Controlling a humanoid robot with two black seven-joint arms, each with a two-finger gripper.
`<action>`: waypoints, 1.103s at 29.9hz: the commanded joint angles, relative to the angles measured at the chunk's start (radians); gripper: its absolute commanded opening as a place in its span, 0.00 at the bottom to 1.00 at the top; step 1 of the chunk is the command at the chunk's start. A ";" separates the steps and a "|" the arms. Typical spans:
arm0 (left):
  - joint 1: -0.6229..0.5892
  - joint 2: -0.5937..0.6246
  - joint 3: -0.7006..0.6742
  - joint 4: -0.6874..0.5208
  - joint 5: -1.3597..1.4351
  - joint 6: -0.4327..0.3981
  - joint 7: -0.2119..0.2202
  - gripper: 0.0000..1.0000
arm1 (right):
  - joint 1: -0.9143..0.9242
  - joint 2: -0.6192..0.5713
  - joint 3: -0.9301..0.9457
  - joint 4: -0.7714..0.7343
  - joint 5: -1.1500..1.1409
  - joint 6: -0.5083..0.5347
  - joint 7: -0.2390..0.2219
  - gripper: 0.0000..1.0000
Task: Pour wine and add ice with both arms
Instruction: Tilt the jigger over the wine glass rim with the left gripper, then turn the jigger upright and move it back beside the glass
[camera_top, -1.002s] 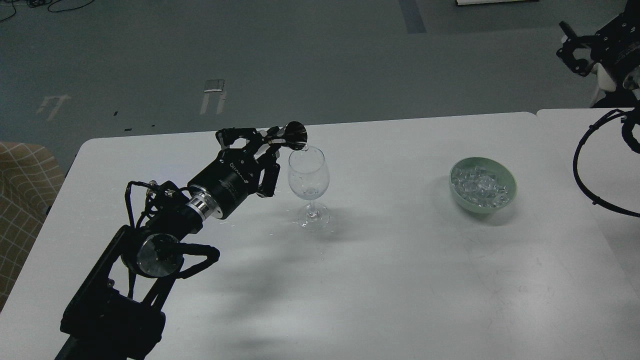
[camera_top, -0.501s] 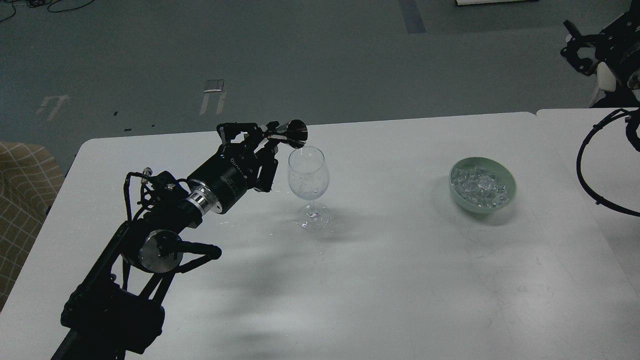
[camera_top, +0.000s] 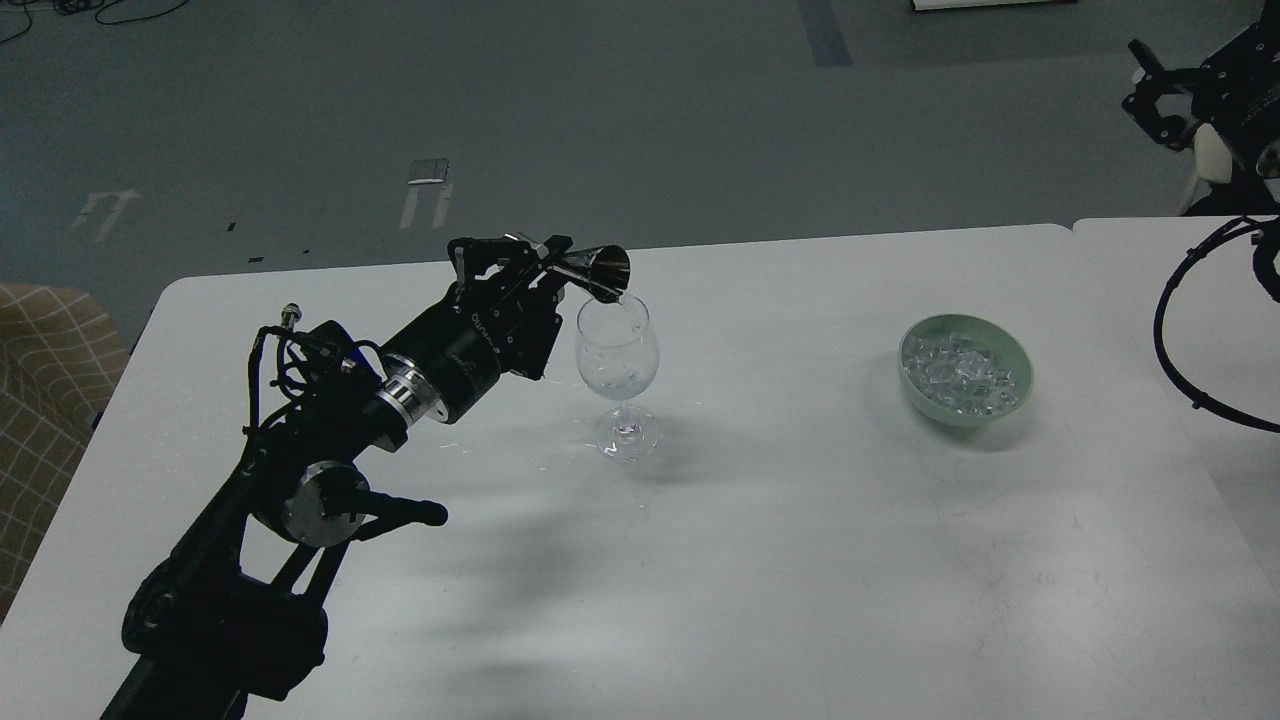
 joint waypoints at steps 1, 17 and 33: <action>-0.002 0.019 0.000 0.003 0.035 0.000 -0.005 0.00 | 0.000 0.000 0.000 0.000 0.000 0.002 0.001 1.00; -0.045 0.050 0.000 0.001 0.070 -0.018 -0.025 0.00 | 0.000 -0.011 0.003 0.015 0.000 0.000 -0.001 1.00; -0.067 0.096 0.002 -0.029 0.247 -0.075 -0.037 0.00 | 0.000 -0.021 0.004 0.015 0.003 0.002 -0.001 1.00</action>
